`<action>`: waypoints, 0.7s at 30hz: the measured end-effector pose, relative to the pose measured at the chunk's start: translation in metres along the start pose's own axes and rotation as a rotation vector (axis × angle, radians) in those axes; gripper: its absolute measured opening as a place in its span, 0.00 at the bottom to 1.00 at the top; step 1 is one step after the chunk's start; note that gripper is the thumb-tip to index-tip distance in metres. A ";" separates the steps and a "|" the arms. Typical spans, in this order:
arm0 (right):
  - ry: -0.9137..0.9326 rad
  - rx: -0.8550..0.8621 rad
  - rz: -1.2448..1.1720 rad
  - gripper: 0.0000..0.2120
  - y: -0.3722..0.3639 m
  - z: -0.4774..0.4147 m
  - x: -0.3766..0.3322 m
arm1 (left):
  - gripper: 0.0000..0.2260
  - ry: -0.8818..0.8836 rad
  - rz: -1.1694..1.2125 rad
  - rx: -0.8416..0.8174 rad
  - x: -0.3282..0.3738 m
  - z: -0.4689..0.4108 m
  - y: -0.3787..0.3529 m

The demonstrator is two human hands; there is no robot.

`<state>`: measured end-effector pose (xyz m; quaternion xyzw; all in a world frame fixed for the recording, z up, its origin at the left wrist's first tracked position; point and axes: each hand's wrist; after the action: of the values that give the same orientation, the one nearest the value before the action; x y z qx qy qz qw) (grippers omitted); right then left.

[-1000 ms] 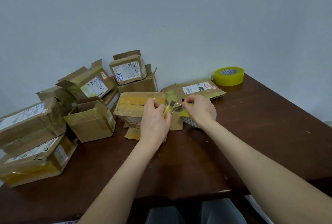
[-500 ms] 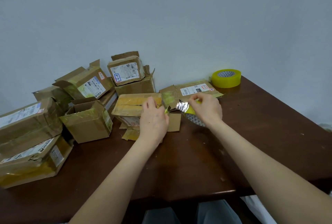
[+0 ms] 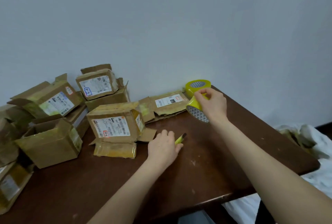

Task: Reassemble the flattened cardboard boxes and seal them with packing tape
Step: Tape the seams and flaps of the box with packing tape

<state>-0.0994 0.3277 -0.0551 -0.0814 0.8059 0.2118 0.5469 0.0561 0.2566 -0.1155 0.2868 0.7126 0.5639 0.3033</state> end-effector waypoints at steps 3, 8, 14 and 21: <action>0.023 0.029 0.041 0.04 0.008 -0.001 0.003 | 0.16 -0.109 0.192 0.433 0.005 -0.015 0.023; 0.081 0.034 0.095 0.03 0.009 0.006 0.001 | 0.12 -0.210 0.295 0.748 0.020 -0.048 0.070; 0.149 0.013 0.066 0.04 0.011 0.016 0.001 | 0.11 -0.096 0.522 0.369 0.026 -0.058 0.074; 0.049 -0.171 -0.069 0.29 0.014 0.015 0.003 | 0.05 0.106 0.827 0.357 0.029 -0.062 0.075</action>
<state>-0.0928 0.3471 -0.0586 -0.1606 0.7947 0.2587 0.5251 -0.0043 0.2545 -0.0343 0.5659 0.6389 0.5197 -0.0384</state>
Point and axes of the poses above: each hand's wrist, its own z-axis away from the middle knuckle, its own y-axis out of the back of the hand, x = y × z, and after that the axes turned 3 degrees about -z, right-handed
